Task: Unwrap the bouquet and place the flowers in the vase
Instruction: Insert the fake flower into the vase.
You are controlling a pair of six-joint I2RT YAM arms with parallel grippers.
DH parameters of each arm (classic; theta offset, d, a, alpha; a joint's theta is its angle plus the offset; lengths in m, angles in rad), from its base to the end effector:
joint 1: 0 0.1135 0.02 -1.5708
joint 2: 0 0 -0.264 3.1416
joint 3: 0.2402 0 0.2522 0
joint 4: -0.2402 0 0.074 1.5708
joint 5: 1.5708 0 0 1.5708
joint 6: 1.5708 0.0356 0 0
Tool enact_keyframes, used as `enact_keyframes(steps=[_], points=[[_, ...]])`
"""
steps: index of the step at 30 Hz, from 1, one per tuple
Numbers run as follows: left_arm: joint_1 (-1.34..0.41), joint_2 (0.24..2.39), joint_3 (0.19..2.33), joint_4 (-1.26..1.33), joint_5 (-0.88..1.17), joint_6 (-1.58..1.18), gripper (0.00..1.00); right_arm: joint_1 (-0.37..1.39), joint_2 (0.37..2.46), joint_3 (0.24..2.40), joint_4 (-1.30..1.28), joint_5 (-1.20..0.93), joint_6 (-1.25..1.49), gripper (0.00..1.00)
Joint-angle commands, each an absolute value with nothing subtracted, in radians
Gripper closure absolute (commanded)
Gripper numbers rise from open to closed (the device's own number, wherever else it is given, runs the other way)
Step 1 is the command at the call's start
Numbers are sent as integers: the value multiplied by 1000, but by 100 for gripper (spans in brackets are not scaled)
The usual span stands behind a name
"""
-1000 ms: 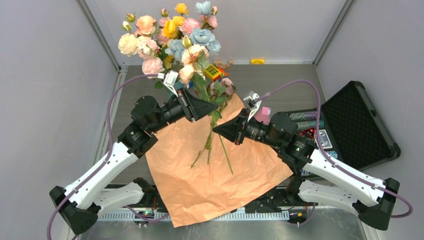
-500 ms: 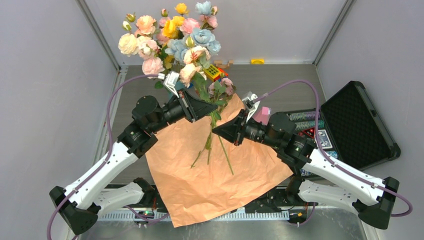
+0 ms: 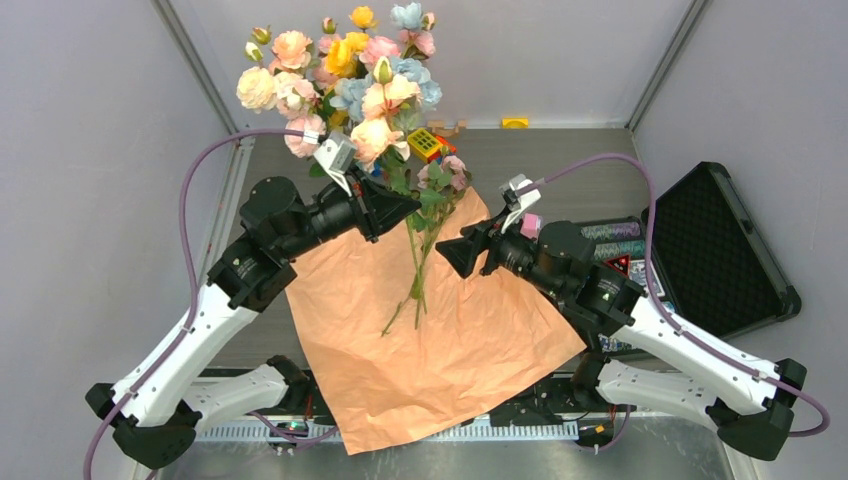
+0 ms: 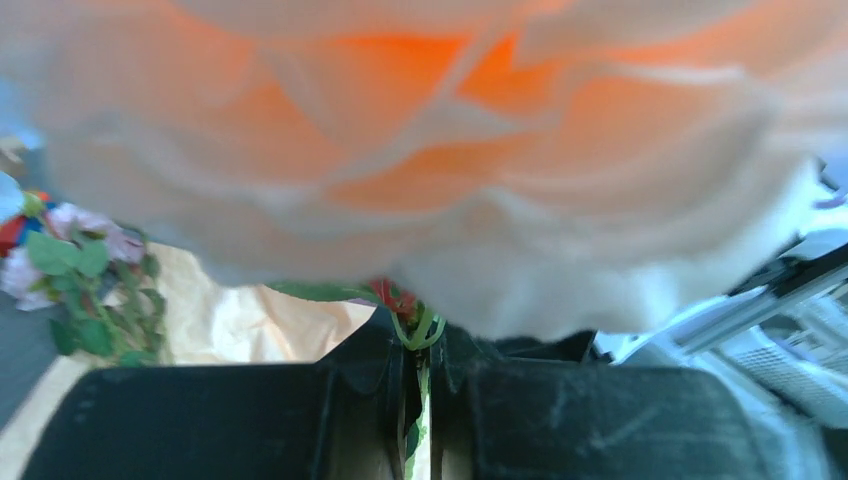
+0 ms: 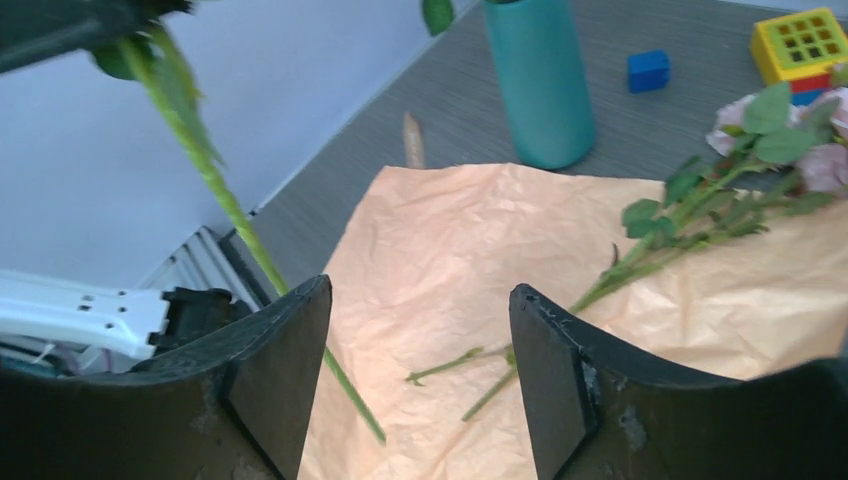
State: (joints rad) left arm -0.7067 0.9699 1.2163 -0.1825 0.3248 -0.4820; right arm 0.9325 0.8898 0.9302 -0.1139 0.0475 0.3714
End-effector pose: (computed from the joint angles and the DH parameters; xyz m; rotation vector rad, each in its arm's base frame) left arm 0.1456 -0.1393 0.4561 0.4596 1.5671 -1.1787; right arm 0.1237 0.1639 0.3804 -0.4430 1.6754 0.9439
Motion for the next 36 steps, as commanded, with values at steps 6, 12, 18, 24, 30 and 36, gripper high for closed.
enact_keyframes(steps=[6,12,18,24,30,36], points=[[-704,989,1371,-333,330,-55,100,883,928,989,-240,203,389,25],[-651,1065,1489,-382,336,94,100,798,960,986,-257,163,422,25],[-552,1122,1573,-357,413,115,100,691,934,937,-263,126,450,25],[-418,1149,1602,-279,486,78,100,593,897,881,-279,74,468,25],[-324,1154,1563,-103,534,25,100,544,875,869,-301,54,474,26],[-226,1197,1556,39,582,-85,100,527,852,858,-318,51,478,26]])
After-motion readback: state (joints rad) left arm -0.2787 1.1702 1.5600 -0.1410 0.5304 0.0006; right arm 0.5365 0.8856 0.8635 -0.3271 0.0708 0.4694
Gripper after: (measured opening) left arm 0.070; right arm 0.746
